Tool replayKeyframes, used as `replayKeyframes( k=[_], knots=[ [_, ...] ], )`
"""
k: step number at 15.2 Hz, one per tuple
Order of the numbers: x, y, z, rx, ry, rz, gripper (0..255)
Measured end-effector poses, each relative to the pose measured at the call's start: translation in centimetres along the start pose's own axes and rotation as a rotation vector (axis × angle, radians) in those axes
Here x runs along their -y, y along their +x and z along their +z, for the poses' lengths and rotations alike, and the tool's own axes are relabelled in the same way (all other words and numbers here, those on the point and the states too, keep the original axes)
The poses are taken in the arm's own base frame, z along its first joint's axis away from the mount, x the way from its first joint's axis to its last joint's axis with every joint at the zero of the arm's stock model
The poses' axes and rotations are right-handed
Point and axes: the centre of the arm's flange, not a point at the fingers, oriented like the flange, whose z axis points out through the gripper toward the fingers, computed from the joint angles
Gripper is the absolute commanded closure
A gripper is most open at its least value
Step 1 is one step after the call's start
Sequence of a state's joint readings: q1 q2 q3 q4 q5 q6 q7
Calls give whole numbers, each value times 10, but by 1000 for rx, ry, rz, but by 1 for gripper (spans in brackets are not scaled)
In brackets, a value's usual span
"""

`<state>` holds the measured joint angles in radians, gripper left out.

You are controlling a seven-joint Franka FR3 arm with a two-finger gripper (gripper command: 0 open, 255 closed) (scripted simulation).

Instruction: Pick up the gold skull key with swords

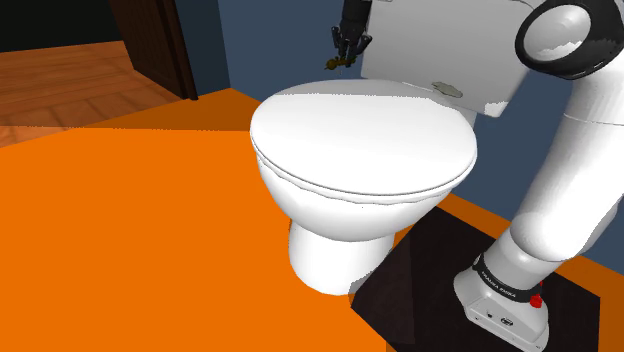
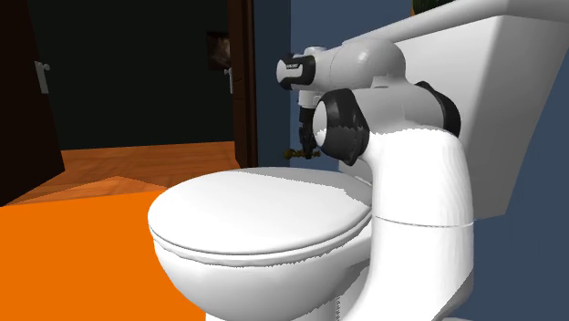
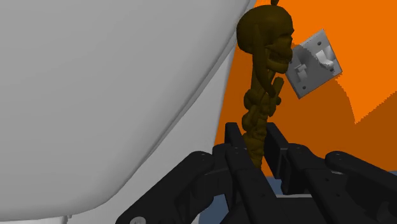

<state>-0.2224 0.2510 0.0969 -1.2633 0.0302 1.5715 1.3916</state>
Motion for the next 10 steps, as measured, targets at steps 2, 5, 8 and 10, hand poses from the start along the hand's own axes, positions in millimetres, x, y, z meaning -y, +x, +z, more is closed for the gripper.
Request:
replayKeyframes(
  k=[2, 5, 8, 10],
  knots=[
    [0, 0, -10, 0, 0, 0, 255],
    [2, 0, -26, 0, 0, 0, 255],
    [2, 0, -42, 0, 0, 0, 255],
    [2, -1, -51, 0, 0, 0, 255]
  ],
)
